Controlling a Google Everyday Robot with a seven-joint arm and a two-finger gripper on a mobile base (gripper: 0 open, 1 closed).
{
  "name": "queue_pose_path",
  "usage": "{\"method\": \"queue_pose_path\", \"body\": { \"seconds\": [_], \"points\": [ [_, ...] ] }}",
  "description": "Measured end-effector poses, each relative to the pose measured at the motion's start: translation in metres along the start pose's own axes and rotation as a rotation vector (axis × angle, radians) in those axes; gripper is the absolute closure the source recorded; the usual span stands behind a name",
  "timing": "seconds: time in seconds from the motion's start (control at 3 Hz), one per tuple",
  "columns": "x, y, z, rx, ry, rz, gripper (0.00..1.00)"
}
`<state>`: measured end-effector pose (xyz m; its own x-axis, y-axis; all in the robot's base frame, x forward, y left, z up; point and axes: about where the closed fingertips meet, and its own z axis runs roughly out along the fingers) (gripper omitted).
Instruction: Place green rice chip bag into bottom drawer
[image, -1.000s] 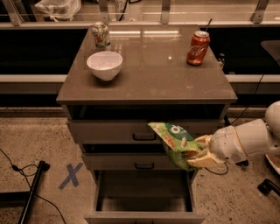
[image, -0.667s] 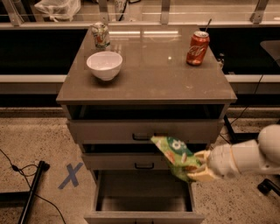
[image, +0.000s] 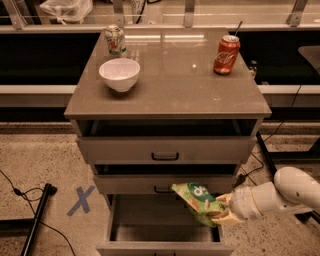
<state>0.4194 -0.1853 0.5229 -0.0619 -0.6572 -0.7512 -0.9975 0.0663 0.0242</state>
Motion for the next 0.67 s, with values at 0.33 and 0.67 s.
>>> {"method": "queue_pose_path", "body": {
  "seconds": [0.33,0.67],
  "points": [
    [0.001,0.002,0.003,-0.004,-0.005,0.005,1.00],
    [0.051,-0.011,0.061,-0.008,0.056,0.070,1.00]
  ]
}}
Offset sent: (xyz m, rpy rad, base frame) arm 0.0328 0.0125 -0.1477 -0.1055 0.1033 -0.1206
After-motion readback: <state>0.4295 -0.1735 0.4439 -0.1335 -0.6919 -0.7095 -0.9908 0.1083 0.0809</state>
